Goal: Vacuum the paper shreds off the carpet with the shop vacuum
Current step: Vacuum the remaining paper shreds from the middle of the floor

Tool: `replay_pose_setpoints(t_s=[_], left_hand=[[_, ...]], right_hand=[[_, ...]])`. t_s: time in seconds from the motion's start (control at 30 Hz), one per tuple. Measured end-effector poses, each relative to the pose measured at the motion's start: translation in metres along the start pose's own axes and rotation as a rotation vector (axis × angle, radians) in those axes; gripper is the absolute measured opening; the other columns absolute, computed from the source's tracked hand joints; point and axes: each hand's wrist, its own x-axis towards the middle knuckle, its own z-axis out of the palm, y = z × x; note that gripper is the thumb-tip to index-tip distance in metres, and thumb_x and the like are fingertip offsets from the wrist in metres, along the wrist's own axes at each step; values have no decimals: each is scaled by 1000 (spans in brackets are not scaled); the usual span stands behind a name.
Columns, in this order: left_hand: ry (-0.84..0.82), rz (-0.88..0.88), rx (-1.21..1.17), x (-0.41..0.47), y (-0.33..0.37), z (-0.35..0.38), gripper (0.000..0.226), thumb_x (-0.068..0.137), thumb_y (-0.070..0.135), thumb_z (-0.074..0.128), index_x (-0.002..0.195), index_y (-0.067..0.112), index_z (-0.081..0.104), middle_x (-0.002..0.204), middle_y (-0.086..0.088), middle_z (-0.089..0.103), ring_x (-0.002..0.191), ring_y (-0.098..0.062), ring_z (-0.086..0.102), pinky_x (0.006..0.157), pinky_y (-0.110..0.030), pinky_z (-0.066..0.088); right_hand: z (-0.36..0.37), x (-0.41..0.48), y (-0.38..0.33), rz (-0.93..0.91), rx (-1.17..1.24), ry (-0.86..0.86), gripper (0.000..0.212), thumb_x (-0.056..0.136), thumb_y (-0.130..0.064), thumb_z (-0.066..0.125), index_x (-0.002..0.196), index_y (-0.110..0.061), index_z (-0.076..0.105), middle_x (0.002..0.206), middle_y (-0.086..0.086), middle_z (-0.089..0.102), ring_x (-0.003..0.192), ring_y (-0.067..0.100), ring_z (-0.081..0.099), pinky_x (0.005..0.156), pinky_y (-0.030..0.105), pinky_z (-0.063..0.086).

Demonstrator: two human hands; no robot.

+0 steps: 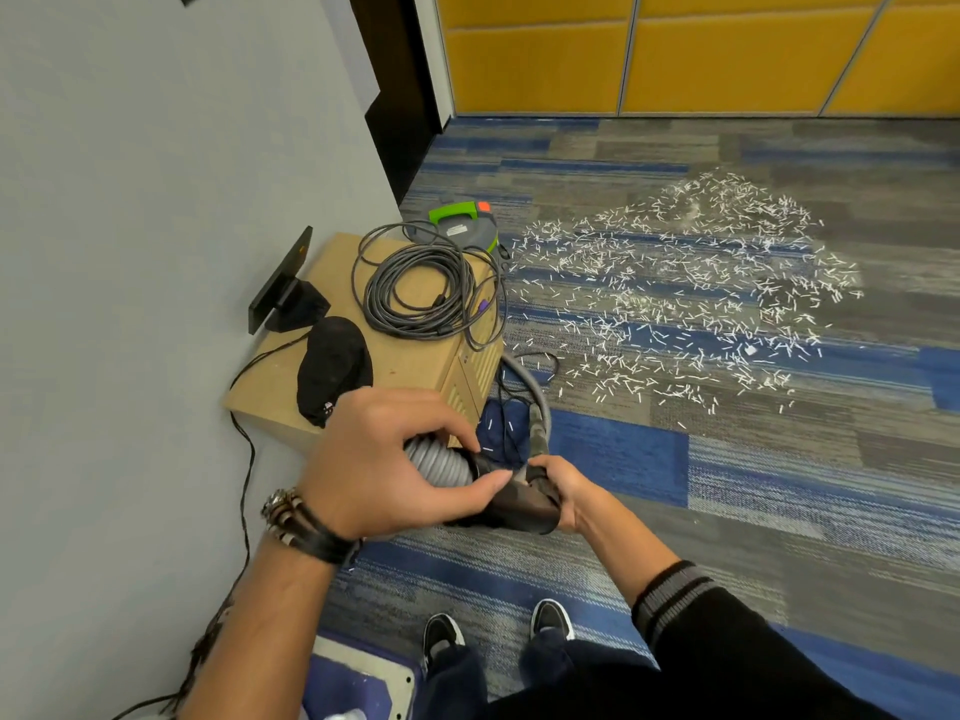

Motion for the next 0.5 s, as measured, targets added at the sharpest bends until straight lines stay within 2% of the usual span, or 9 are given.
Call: replay_pose_setpoints(t_s=[0.07,0.17,0.23,0.33,0.4,0.5], left_hand=[[-7,-2,-19,-2,2,1,33,79,51,83,80,18,79,79,16,71,71,3,64,65,-25,55],[-8,13,-27,-3,7,-2,34,80,51,83,79,17,79,78,15,72,70,1,65,65,-24,55],[12,28,-12,1,11,-7,35,82,50,82,80,16,79,79,14,72,71,2,65,66,-22,54],[83,45,19,6,12,-20,34,83,47,81,80,13,79,79,16,69,72,5,64,70,-14,50],[104,55,36,8,12,-27,35,83,47,82,80,12,79,77,15,69,70,3,64,71,-13,49],[68,76,50,9,13,-23,36,83,49,82,80,13,80,77,14,70,70,4,64,70,-14,50]], right_hand=[[-1,1,9,19,28,2,30,96,-27,50,120,-9,50,88,17,61,66,28,60,61,30,54],[-7,-2,15,48,22,-4,38,94,-28,52,125,-6,54,104,19,62,72,29,61,67,32,54],[-11,-5,11,56,26,-6,43,93,-26,53,128,-1,54,105,19,64,73,29,63,66,32,56],[-11,-13,4,29,32,-66,20,96,-23,51,95,-4,58,80,13,64,63,25,60,55,29,54],[-10,-14,1,11,59,-77,19,95,-26,52,85,-10,53,76,8,56,62,23,56,53,28,52],[-7,-18,-4,5,55,-118,24,96,-29,52,101,-7,61,92,12,65,69,27,63,60,33,57]])
